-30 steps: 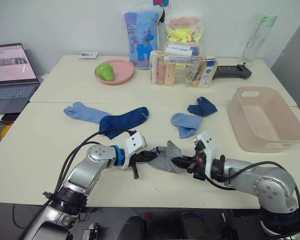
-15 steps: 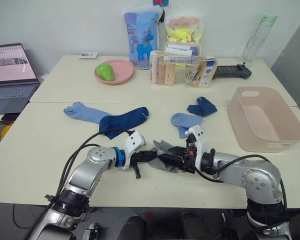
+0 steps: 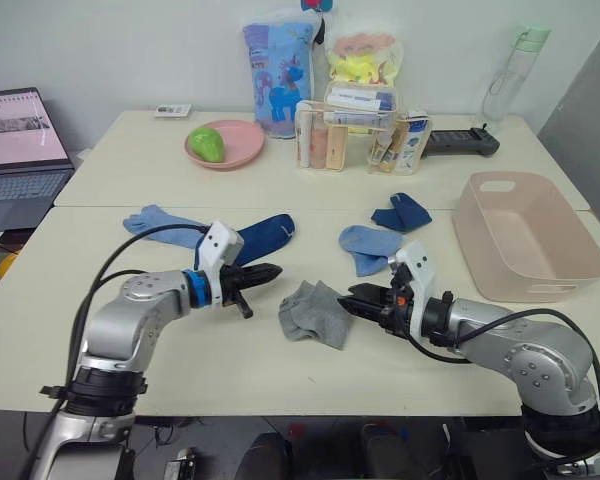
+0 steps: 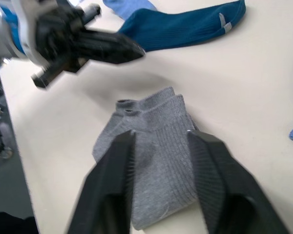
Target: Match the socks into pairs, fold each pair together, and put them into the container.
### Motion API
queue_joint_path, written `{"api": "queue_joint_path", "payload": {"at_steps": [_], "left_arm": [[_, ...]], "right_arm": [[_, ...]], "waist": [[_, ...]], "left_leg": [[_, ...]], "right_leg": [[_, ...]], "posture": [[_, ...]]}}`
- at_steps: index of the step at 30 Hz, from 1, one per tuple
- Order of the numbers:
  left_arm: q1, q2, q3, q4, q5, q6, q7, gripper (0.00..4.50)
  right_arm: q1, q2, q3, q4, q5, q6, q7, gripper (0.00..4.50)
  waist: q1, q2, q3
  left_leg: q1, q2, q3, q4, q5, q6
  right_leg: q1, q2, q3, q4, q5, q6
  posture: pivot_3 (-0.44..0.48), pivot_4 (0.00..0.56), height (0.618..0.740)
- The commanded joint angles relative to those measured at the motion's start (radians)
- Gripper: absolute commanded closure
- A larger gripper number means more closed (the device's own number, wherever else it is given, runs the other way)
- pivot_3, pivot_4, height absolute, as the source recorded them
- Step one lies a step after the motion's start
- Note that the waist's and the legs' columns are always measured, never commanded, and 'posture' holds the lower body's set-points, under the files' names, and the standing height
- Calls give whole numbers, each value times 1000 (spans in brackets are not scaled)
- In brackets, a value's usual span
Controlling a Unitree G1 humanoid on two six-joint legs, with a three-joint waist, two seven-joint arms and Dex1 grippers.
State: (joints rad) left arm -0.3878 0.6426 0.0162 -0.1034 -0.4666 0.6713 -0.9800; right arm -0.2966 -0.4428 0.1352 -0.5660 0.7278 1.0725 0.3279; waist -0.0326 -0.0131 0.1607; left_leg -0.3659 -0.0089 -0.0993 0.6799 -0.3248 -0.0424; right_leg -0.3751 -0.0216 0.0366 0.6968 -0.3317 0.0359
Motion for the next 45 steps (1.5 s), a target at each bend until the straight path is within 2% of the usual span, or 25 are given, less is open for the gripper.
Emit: {"api": "queue_joint_path", "payload": {"at_steps": [1, 2, 7, 12, 17, 23, 28, 30, 36, 41, 45], "left_arm": [[-30, 32, -48, -115, -25, -26, -84, 4500], [-25, 31, -72, -132, -12, -40, -90, 4500], [1, -12, -166, -167, 39, -92, -59, 4500], [13, -34, -277, -123, 162, -231, -58, 4500], [-2, -48, -286, -75, 180, -243, -60, 4500], [5, 15, -291, 26, 244, -325, -120, 4500], [18, 66, -275, 93, 277, -380, -143, 4500], [11, 71, -269, 100, 276, -390, -147, 4500], [-25, 48, -197, 14, 139, -270, -164, 4500], [-64, 61, -173, -114, 53, -201, -205, 4500], [-46, 69, -242, -150, 98, -241, -233, 4500]], "right_arm": [[-20, 5, 106, 55, -120, -121, 37, 4270], [-24, 4, 129, 76, -151, -144, 44, 4437], [-39, 44, 180, 172, -253, -207, 44, 4437], [-40, 99, 181, 209, -316, -214, 12, 4437], [-10, 107, 125, 148, -299, -237, 44, 4437], [37, 31, 61, 40, -211, -214, 158, 4437], [73, -10, 132, 38, -228, -218, 220, 4437], [86, -23, 156, 44, -242, -226, 235, 4437], [115, -86, 190, 22, -281, -266, 279, 4437], [119, -58, 55, -8, -185, -232, 259, 4437], [76, -33, 27, 35, -197, -241, 242, 4437]], "waist": [[0, 1, 0], [0, 1, 0], [1, 0, 1], [1, 1, 1], [1, 1, 1], [0, 1, 1], [0, 1, 1], [0, 1, 1], [0, 0, 1], [1, 0, 1], [-1, 0, 1]], "left_leg": [[0, 0, 0, 0, 0, 0], [0, 0, 0, 0, 0, -1], [0, 0, 1, 0, 1, -2], [0, 0, 0, 0, 1, -2], [-1, 0, 0, 0, 1, -2], [-1, 0, 0, 0, 1, -1], [-1, 0, 0, 0, 1, -1], [-1, 0, 0, 0, 1, -1], [-1, 0, 0, 0, 1, -1], [-1, 0, -1, 0, 1, -1], [-1, 0, 0, 0, 1, -1]], "right_leg": [[0, 0, 0, 0, 0, 0], [0, 0, 1, 0, 0, 0], [0, 0, 1, 0, 0, 0], [-1, 0, 1, 1, 0, 0], [-1, 0, 1, 1, 0, 0], [-1, 0, 0, 0, 0, 0], [-1, 1, 0, 1, 0, 0], [-1, 0, 0, 1, 0, 0], [-1, 0, 0, 1, 0, 0], [-1, 0, 0, 0, 0, 0], [0, 0, 0, 0, 0, 0]], "posture": [[0, 150, 703], [0, 150, 703], [0, 150, 703], [0, 150, 703], [0, 150, 703], [0, 150, 703], [0, 150, 703], [0, 150, 703], [0, 150, 703], [0, 150, 703], [0, 150, 703]]}}
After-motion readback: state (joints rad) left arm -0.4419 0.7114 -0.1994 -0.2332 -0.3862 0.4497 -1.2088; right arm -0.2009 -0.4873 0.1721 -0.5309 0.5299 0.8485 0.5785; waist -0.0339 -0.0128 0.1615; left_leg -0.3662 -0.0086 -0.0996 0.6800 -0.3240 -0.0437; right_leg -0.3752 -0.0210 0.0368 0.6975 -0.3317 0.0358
